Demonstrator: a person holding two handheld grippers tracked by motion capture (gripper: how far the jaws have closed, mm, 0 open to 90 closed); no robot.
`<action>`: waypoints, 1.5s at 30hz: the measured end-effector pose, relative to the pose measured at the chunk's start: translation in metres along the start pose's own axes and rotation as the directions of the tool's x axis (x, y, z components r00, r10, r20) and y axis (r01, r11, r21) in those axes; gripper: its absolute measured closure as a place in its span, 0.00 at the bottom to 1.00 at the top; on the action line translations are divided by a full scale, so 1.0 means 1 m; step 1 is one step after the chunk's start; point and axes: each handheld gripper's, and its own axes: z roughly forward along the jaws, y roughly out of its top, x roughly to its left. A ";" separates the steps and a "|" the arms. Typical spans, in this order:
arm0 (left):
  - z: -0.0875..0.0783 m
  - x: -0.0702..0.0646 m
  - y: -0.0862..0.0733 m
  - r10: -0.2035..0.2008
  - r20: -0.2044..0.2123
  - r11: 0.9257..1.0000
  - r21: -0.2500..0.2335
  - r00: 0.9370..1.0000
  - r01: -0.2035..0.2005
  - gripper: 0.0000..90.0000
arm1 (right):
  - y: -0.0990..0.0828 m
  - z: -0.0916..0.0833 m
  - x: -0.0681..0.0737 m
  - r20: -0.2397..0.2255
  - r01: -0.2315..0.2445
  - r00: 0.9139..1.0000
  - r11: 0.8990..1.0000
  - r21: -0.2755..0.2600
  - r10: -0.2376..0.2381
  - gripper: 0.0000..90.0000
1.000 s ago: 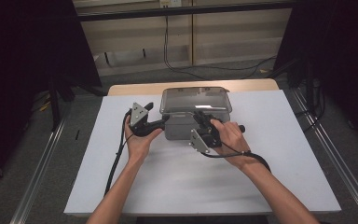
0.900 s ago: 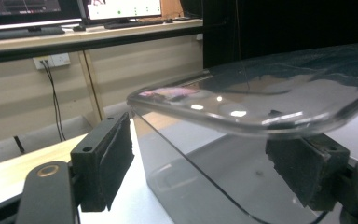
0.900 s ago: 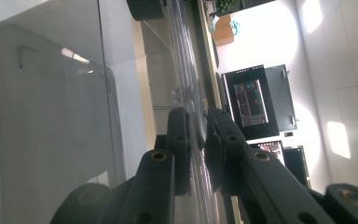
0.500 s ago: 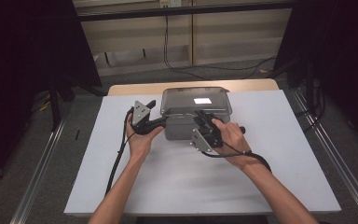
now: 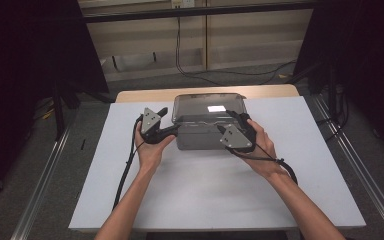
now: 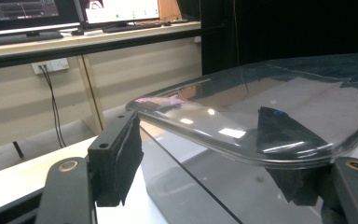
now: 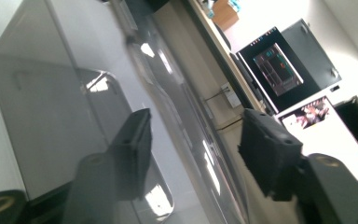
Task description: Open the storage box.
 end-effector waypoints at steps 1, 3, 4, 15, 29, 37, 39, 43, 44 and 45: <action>0.000 0.000 0.000 -0.004 0.002 1.000 0.000 1.000 0.004 0.35 | -0.003 0.000 -0.002 -0.005 -0.040 0.999 0.999 -0.001 0.040 0.43; 0.000 0.000 0.000 -0.009 0.002 1.000 0.004 1.000 0.009 0.35 | -0.008 -0.001 -0.005 -0.009 -0.086 0.996 0.996 -0.005 0.086 0.39; 0.000 0.000 0.000 -0.008 0.002 1.000 0.003 1.000 0.008 0.35 | -0.011 -0.002 -0.006 -0.010 -0.112 0.994 0.994 -0.005 0.112 0.38; 0.000 0.000 0.001 0.007 -0.001 1.000 0.003 1.000 -0.007 0.35 | -0.036 0.002 -0.023 -0.079 -0.407 0.911 0.913 -0.014 0.405 0.28; 0.000 0.000 0.003 0.014 0.006 1.000 -0.006 1.000 -0.014 0.38 | -0.059 0.007 -0.034 -0.096 -0.524 0.848 0.851 -0.011 0.521 0.36; 0.000 0.001 0.007 0.026 0.011 1.000 -0.010 1.000 -0.026 0.39 | -0.065 0.013 -0.041 -0.071 -0.528 0.848 0.849 -0.024 0.525 0.37; 0.000 0.002 0.007 0.027 0.014 1.000 -0.010 1.000 -0.026 0.39 | -0.067 0.016 -0.042 -0.074 -0.536 0.843 0.844 -0.026 0.533 0.37; 0.000 0.002 0.007 0.024 0.024 1.000 -0.015 0.999 -0.024 0.40 | -0.071 0.019 -0.042 -0.082 -0.558 0.828 0.830 -0.019 0.555 0.37; 0.001 0.002 0.007 0.025 0.028 1.000 -0.018 0.999 -0.024 0.40 | -0.073 0.020 -0.042 -0.081 -0.558 0.828 0.829 -0.022 0.555 0.40; 0.001 0.002 0.007 0.026 0.031 1.000 -0.018 0.999 -0.025 0.40 | -0.073 0.020 -0.042 -0.081 -0.558 0.828 0.829 -0.022 0.555 0.40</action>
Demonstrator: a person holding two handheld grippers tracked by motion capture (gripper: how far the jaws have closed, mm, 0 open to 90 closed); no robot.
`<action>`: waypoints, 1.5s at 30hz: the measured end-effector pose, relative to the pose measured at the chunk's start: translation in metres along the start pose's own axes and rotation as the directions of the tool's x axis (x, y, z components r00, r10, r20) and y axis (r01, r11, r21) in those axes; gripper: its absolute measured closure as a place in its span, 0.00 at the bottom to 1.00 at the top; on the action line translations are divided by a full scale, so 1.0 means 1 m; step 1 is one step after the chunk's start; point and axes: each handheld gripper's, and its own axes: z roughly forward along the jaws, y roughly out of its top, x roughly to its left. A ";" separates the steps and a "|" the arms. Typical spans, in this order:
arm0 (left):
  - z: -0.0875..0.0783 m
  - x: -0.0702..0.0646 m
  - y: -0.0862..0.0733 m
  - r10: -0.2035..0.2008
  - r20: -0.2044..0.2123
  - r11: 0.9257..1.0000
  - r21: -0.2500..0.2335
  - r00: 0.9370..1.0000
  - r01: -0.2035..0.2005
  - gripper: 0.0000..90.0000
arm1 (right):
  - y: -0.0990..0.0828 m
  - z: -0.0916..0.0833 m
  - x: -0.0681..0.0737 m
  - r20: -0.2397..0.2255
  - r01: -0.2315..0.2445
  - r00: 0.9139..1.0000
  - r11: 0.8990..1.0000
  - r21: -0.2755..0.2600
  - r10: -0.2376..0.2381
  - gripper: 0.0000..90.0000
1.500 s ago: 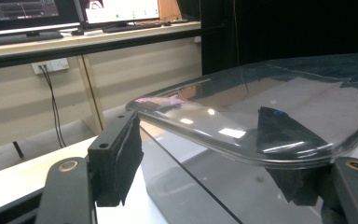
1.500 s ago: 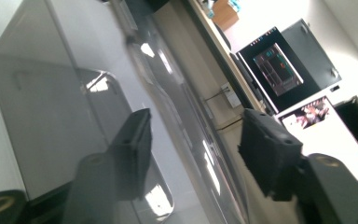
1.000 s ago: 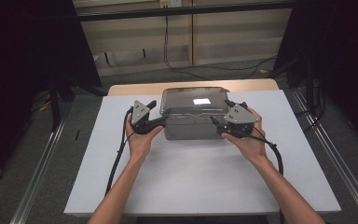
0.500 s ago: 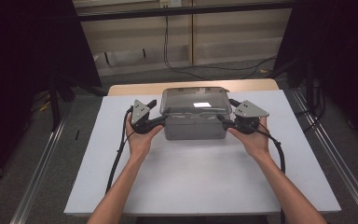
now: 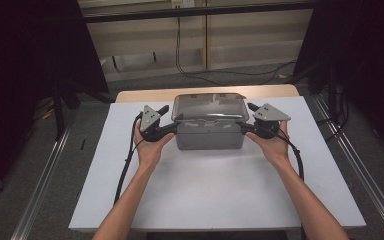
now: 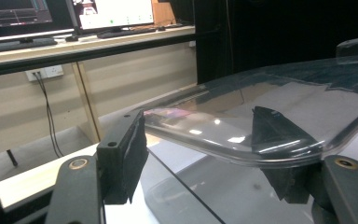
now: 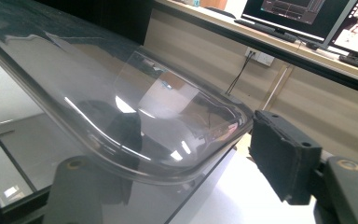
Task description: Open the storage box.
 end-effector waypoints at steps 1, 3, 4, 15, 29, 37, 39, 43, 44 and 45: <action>0.000 0.000 0.000 0.002 0.000 1.000 -0.002 1.000 -0.002 0.40 | 0.000 0.000 0.000 0.001 0.000 1.000 1.000 -0.002 0.000 0.40; 0.001 0.001 0.001 0.008 0.000 1.000 -0.005 1.000 -0.008 0.40 | 0.002 0.001 -0.002 0.004 0.014 1.000 1.000 -0.011 -0.014 0.45; 0.001 0.001 0.001 0.008 0.000 1.000 -0.005 1.000 -0.008 0.40 | 0.002 0.001 -0.002 0.004 0.014 1.000 1.000 -0.011 -0.014 0.45; 0.002 0.003 0.008 0.035 0.022 0.999 -0.012 0.999 -0.035 0.46 | 0.007 0.005 -0.003 0.002 0.034 0.999 0.998 -0.058 -0.034 0.52; 0.009 0.005 0.011 0.057 0.044 0.998 -0.013 0.997 -0.057 0.49 | 0.013 0.009 -0.007 -0.032 0.025 0.999 0.997 -0.068 -0.027 0.54; 0.012 0.008 0.012 0.064 0.050 0.998 -0.017 0.997 -0.064 0.50 | 0.014 0.013 -0.005 -0.051 0.020 0.998 0.995 -0.096 -0.025 0.57; 0.013 0.009 0.012 0.066 0.052 0.998 -0.015 0.997 -0.065 0.50 | 0.014 0.014 -0.006 -0.051 0.019 0.998 0.995 -0.099 -0.024 0.57; 0.016 0.011 0.013 0.071 0.055 0.997 -0.008 0.996 -0.070 0.50 | 0.012 0.015 -0.009 -0.055 0.014 0.998 0.995 -0.100 -0.019 0.57; 0.017 0.011 0.012 0.070 0.055 0.998 -0.006 0.996 -0.070 0.50 | 0.012 0.015 -0.009 -0.056 0.012 0.998 0.995 -0.101 -0.018 0.57; 0.017 0.011 0.012 0.071 0.053 0.997 -0.006 0.996 -0.071 0.50 | 0.012 0.015 -0.010 -0.059 0.015 0.998 0.995 -0.102 -0.021 0.58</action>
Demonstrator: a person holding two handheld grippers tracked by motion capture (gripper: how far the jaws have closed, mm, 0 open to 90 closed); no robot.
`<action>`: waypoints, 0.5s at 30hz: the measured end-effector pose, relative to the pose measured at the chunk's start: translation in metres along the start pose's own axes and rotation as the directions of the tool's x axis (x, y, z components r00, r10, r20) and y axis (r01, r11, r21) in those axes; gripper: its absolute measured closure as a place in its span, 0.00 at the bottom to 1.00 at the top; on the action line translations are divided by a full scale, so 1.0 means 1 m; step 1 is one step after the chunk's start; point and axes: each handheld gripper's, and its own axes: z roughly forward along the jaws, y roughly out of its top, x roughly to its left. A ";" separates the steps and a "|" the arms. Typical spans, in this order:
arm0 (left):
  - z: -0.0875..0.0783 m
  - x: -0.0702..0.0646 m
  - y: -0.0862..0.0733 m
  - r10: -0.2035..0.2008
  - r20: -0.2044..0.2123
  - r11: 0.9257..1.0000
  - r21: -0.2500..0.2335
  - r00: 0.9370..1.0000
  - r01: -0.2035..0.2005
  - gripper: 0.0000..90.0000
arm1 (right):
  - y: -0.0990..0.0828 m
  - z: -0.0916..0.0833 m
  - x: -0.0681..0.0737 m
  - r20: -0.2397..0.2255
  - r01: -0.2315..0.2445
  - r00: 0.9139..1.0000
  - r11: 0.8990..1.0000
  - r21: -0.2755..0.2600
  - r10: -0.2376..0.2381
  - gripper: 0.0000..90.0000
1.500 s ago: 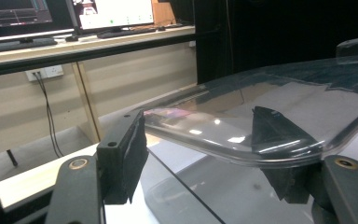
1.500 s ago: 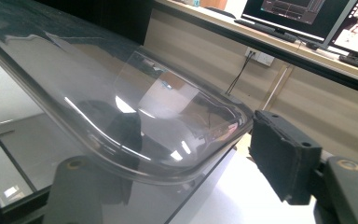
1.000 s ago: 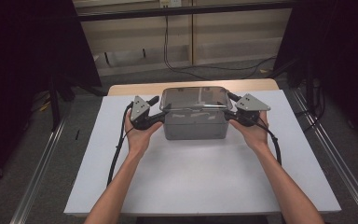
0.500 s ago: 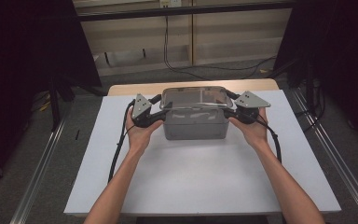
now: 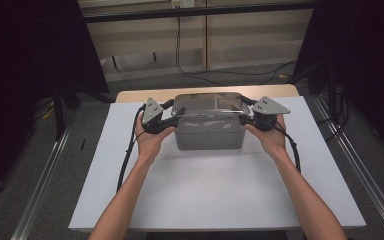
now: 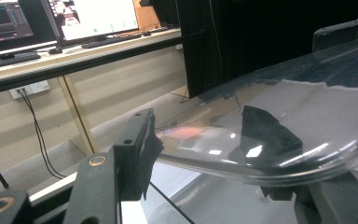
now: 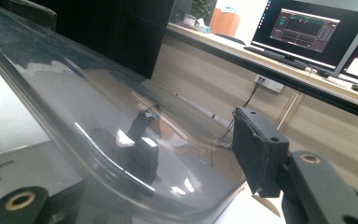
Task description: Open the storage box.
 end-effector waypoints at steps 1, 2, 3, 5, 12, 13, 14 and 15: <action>0.000 0.000 0.000 0.000 0.000 1.000 0.000 1.000 0.000 0.50 | 0.000 0.000 0.000 0.000 0.000 1.000 1.000 0.000 0.000 0.58; 0.000 0.000 0.000 0.000 0.000 1.000 0.003 1.000 0.000 0.50 | 0.000 0.000 0.000 -0.004 0.001 1.000 1.000 0.000 -0.001 0.58; 0.002 0.000 0.001 0.005 0.000 1.000 0.005 1.000 -0.005 0.50 | 0.000 0.000 -0.001 -0.006 0.000 1.000 1.000 0.000 0.000 0.58; 0.002 0.000 0.002 -0.002 -0.002 1.000 0.001 1.000 0.002 0.49 | 0.000 0.000 -0.002 -0.007 0.001 1.000 1.000 0.000 -0.001 0.58; 0.004 0.002 0.004 0.004 0.010 1.000 -0.005 1.000 -0.004 0.51 | 0.004 0.003 -0.005 -0.019 -0.012 1.000 1.000 0.008 0.013 0.58; 0.004 0.002 0.004 0.004 0.010 1.000 -0.005 1.000 -0.004 0.52 | 0.005 0.004 -0.006 -0.023 -0.007 1.000 1.000 0.011 0.007 0.58; 0.004 0.002 0.005 0.009 0.009 1.000 -0.001 1.000 -0.009 0.52 | 0.005 0.004 -0.006 -0.023 -0.007 1.000 1.000 0.011 0.007 0.58; 0.004 0.002 0.006 0.014 0.007 1.000 -0.002 1.000 -0.014 0.53 | 0.007 0.005 -0.006 -0.024 -0.004 1.000 1.000 0.010 0.005 0.58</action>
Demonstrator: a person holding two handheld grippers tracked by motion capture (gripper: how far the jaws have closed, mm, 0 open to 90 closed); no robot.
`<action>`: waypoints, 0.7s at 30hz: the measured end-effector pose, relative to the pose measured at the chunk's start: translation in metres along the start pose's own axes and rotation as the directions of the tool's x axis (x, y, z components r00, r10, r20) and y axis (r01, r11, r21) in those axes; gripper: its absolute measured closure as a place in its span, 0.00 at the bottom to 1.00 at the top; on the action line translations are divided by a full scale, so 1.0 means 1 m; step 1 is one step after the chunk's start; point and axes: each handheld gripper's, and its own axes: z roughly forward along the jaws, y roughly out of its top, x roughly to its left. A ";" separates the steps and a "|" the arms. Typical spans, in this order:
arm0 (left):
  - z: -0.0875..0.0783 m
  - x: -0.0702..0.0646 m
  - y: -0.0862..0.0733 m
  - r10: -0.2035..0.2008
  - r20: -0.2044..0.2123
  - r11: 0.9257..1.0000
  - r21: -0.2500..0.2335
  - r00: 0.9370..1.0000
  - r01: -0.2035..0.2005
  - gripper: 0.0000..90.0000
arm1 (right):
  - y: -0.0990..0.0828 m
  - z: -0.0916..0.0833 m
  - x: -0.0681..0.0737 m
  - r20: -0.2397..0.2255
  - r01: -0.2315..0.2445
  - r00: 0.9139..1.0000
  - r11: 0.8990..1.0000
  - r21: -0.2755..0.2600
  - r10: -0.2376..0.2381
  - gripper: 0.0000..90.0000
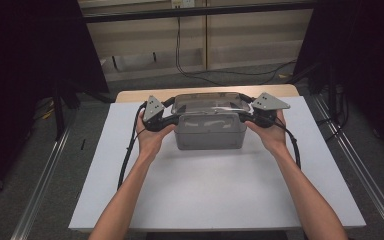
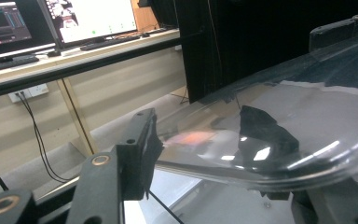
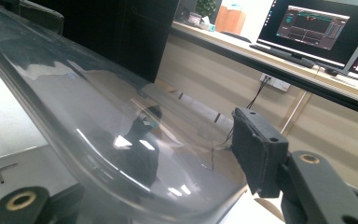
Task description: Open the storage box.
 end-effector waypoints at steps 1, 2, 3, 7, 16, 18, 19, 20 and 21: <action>0.001 0.001 0.002 0.000 0.007 1.000 -0.001 1.000 0.000 0.53 | 0.000 0.000 0.000 0.001 -0.005 1.000 1.000 -0.001 0.005 0.58; 0.001 0.001 0.002 0.000 0.007 1.000 -0.001 1.000 0.000 0.53 | 0.000 0.000 0.000 0.001 -0.005 1.000 1.000 -0.001 0.005 0.58; 0.002 0.002 0.003 0.002 0.009 1.000 -0.001 1.000 -0.002 0.54 | 0.000 0.001 -0.002 -0.001 -0.021 1.000 1.000 -0.005 0.021 0.58; 0.003 0.004 0.005 -0.003 0.009 1.000 -0.005 1.000 0.003 0.56 | 0.003 0.003 -0.005 -0.006 -0.029 1.000 1.000 -0.009 0.029 0.58; 0.006 0.009 0.010 0.000 0.012 1.000 -0.005 1.000 0.000 0.59 | 0.004 0.007 -0.010 -0.014 -0.057 0.998 0.998 -0.024 0.057 0.57; 0.007 0.010 0.011 0.003 0.015 1.000 -0.001 1.000 -0.003 0.59 | 0.003 0.008 -0.011 -0.012 -0.064 0.998 0.998 -0.030 0.063 0.57; 0.008 0.010 0.012 -0.001 0.010 1.000 -0.003 1.000 0.001 0.60 | 0.002 0.009 -0.013 -0.014 -0.077 0.997 0.996 -0.034 0.077 0.57; 0.008 0.010 0.012 -0.001 0.010 1.000 -0.005 1.000 0.001 0.60 | 0.002 0.009 -0.013 -0.014 -0.077 0.997 0.996 -0.034 0.077 0.57; 0.008 0.011 0.013 0.003 0.010 1.000 0.000 1.000 -0.003 0.60 | 0.001 0.009 -0.014 -0.013 -0.081 0.997 0.996 -0.034 0.080 0.58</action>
